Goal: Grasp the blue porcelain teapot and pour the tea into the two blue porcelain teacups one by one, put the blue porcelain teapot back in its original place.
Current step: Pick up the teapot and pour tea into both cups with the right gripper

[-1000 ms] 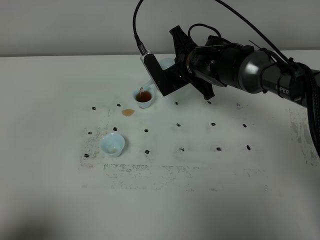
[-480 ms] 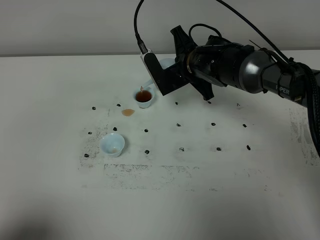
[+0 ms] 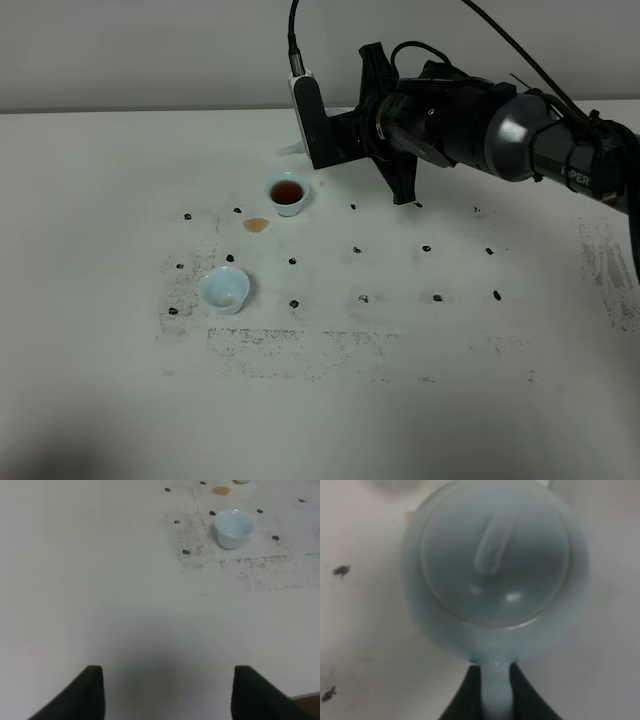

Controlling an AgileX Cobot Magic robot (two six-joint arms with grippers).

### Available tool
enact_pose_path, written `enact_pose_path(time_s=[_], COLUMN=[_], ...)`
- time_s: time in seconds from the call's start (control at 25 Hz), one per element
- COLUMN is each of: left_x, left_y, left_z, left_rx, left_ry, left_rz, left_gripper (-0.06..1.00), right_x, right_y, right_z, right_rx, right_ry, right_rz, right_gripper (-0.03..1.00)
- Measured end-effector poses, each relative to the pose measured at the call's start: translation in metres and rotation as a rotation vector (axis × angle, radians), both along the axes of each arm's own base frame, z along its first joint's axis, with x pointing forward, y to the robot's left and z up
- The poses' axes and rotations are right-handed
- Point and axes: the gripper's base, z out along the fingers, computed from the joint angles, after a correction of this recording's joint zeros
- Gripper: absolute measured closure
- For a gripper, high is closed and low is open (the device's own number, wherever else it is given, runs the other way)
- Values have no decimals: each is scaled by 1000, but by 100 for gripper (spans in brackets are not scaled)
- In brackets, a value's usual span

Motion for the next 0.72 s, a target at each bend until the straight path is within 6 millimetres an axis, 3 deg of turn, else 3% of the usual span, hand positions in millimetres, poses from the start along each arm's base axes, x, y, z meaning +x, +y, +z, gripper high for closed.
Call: enact_pose_path(time_s=[0.16,0.36,0.56,0.72], left_x=[0,0,0,0], left_y=[0,0,0,0], left_z=[0,0,0,0], left_rx=[0,0,0,0], left_ry=[-1,0,0,0], left_rz=[0,0,0,0], left_gripper=[38,38,38,38], right_x=[-10,-24,-26,-26], right_y=[-3,-6,-12,-16], right_z=[26,53,48,36], right_rx=[125,485,759,850], right_ry=[27,129,275,355], right_rz=[-103,-375,-701,-884], right_gripper=[89,89,89,89])
